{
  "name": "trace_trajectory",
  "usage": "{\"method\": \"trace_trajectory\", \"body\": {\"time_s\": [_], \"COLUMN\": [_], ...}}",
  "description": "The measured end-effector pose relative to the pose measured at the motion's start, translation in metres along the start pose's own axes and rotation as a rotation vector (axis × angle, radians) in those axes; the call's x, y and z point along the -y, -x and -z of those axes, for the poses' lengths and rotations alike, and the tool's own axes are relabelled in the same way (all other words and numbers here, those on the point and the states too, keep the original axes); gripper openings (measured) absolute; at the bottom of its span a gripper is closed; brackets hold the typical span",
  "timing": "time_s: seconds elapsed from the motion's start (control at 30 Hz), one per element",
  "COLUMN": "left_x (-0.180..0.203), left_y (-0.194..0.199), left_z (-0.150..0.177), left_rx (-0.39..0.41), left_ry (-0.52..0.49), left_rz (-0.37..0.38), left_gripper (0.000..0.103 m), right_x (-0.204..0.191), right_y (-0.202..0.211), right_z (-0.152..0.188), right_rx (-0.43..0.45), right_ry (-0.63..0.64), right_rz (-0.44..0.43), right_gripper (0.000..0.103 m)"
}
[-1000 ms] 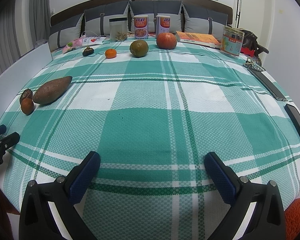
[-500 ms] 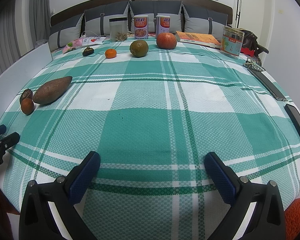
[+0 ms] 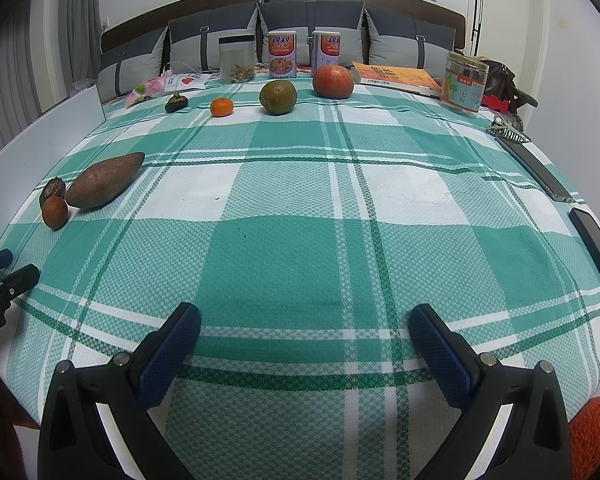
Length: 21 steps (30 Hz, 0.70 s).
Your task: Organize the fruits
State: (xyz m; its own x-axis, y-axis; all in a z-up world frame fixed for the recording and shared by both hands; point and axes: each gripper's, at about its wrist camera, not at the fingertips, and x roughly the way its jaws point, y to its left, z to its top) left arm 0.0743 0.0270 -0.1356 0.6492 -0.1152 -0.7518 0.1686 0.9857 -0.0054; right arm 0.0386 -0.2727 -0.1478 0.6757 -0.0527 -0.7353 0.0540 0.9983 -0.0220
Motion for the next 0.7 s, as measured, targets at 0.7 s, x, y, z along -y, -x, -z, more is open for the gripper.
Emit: {"method": "trace_trajectory", "body": {"time_s": [0.7], "left_x": [-0.053], "left_y": [-0.035], "left_z": [-0.084], "left_rx": [-0.091], "left_ry": [0.113], "left_rz": [0.097], "left_gripper": [0.095], "right_x": [0.001], "right_y": [0.0], "right_z": [-0.004], "right_rx": [0.004], "right_ry": [-0.001], "right_rz": [0.001], "right_gripper": [0.103]}}
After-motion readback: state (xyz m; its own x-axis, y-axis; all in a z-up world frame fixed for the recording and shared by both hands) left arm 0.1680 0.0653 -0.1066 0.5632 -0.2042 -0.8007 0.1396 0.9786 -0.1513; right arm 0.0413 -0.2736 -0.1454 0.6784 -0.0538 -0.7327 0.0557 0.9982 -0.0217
